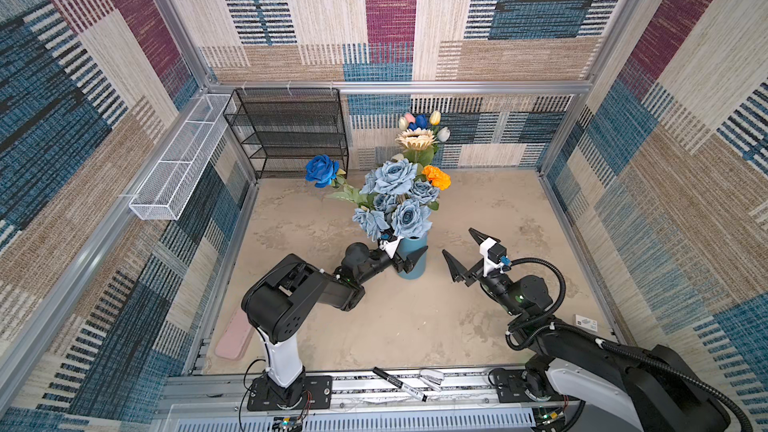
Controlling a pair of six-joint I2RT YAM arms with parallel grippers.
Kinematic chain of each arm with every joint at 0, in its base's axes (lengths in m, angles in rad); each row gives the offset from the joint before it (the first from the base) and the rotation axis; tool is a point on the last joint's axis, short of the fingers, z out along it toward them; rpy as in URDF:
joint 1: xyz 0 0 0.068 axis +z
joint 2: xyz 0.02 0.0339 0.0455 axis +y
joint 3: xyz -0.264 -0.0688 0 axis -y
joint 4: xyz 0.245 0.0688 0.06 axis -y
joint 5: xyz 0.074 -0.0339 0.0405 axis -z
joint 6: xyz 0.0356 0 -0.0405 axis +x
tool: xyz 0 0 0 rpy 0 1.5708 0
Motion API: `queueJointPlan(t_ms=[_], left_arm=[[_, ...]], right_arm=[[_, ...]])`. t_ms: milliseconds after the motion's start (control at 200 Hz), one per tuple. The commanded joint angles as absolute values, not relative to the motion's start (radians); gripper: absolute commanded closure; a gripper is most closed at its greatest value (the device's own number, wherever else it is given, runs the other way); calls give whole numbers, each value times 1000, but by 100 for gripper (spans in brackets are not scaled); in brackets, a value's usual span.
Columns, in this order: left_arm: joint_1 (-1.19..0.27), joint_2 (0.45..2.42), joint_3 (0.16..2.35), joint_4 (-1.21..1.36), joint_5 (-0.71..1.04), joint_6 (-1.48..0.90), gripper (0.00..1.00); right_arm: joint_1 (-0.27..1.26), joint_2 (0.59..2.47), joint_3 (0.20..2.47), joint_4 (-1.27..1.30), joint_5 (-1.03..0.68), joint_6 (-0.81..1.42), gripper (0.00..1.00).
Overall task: Arrange the flowers into the vase
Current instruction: 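Carry the teal vase with the left gripper toward the wire rack and set it down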
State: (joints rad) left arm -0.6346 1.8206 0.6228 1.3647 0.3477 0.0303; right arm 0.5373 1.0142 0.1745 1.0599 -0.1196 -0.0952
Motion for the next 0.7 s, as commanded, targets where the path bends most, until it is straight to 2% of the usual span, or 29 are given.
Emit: queueJointPlan(t_ms=[0,250,546,696], left_arm=[[-626,1828,628,1407,338,85,36],[-545,1882,717,1358,329,171,47],[-339,2075,979,1354,420,160,47],[-268,2175,1177,1219,460,145,47]], right_arm=[[538,1015,173,1091,-101,-104,5],[538,1026,183,1107,-103,-108,5],[537,1005,184,1083,-94,-121,5],[537,976,178,1061,-83,-128,5]])
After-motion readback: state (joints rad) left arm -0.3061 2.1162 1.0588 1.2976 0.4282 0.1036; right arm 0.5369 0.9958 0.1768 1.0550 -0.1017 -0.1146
